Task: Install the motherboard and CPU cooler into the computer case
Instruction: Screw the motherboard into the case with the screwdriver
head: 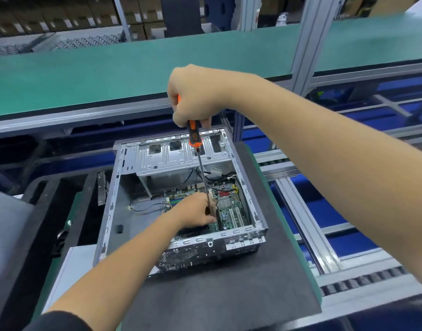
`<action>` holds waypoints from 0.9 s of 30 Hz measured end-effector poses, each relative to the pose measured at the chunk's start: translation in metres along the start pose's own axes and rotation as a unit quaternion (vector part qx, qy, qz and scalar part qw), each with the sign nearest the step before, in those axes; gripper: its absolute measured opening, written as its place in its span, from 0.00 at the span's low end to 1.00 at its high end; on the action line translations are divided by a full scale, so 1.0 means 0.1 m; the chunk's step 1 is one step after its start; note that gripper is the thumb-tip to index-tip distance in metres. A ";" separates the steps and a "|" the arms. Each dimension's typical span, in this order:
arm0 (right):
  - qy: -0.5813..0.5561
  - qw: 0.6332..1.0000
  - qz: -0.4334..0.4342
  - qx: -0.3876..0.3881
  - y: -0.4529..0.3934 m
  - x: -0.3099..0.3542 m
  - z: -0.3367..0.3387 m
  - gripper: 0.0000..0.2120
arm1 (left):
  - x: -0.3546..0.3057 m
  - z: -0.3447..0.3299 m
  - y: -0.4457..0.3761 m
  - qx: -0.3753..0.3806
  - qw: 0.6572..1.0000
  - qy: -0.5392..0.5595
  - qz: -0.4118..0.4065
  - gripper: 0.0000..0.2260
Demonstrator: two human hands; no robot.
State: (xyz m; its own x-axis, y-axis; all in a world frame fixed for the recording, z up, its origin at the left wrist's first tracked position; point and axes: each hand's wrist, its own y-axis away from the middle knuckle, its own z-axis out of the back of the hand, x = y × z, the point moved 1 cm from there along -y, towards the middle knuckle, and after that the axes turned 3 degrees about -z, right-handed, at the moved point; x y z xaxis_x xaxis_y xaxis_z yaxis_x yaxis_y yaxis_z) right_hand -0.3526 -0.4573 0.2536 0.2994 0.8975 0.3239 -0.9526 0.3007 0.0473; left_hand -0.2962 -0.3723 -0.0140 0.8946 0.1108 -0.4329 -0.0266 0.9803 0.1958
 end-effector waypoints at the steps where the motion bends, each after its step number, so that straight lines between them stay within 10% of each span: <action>1: 0.002 1.000 0.004 0.002 0.00 0.00 -0.03 0.03 | 0.00 -0.01 0.01 0.002 1.000 -0.004 -0.002 0.06; 27: 0.003 0.999 -0.001 0.054 0.18 -0.06 0.03 0.07 | 0.06 -0.10 -0.01 -0.009 0.996 0.038 0.075 0.04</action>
State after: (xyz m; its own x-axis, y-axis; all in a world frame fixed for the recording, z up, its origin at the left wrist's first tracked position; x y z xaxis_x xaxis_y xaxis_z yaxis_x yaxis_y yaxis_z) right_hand -0.3716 -0.4586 0.2557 0.3008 0.8989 0.3187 -0.9524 0.2656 0.1498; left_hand -0.2957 -0.3712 -0.0255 0.8440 0.2680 -0.4646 -0.1664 0.9543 0.2481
